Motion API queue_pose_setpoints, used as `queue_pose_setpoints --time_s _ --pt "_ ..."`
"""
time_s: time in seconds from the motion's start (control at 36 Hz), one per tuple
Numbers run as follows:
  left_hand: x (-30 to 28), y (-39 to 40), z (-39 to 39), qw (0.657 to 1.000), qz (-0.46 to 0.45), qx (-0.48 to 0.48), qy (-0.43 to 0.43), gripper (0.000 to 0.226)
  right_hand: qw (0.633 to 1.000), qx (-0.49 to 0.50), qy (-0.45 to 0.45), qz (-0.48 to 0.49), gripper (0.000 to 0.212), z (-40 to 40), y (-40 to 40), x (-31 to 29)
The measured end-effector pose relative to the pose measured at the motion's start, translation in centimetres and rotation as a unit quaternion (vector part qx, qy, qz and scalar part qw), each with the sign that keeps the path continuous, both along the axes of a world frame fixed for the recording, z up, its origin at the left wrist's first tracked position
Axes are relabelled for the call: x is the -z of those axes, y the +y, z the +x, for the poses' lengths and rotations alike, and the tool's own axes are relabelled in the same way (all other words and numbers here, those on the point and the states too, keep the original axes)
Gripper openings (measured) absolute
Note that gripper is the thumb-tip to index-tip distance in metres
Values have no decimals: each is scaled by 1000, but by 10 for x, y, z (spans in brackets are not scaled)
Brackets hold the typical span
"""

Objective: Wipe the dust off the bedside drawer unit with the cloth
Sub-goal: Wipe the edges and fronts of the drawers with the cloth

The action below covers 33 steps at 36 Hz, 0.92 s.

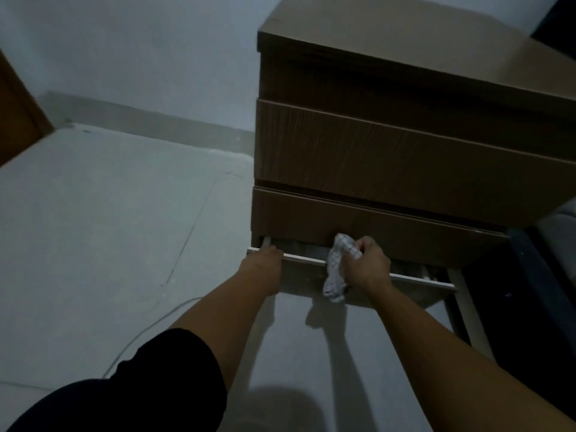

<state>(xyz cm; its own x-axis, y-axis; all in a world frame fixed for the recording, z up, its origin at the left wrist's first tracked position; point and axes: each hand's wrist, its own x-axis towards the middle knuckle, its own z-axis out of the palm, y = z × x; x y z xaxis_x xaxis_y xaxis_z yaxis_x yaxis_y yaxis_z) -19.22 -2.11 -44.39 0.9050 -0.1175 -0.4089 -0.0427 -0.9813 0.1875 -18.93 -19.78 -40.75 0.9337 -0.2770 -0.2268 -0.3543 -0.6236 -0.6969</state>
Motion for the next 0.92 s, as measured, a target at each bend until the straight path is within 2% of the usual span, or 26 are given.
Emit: queue_pose_setpoints --time_s 0.11,0.17,0.25,0.33,0.44,0.56,0.67,0.81,0.92 --pt "1 25 -7 990 -127 -66 -18 49 995 -83 -53 -32 23 2 31 4" --pt "5 40 -11 976 -170 -133 -43 55 988 -129 -65 -47 29 4 50 8" --pt "8 55 -16 966 -164 -199 15 74 978 -189 -56 -66 36 7 78 18" --pt "10 64 -18 959 -166 -226 51 77 948 -279 -56 -144 50 9 107 33" --pt "12 65 -21 959 -182 -206 72 76 913 -363 -54 -179 51 8 134 48" --pt "16 61 -24 962 -189 -188 67 71 900 -380 -45 -207 47 8 140 65" --pt "19 57 -26 969 -156 -184 63 70 889 -396 -60 -221 44 -1 131 63" --pt "21 46 -26 975 -136 -176 18 74 900 -371 -27 -227 41 -1 108 51" --pt "17 32 -21 995 -51 -87 6 82 907 -348 -10 -238 42 -1 86 46"
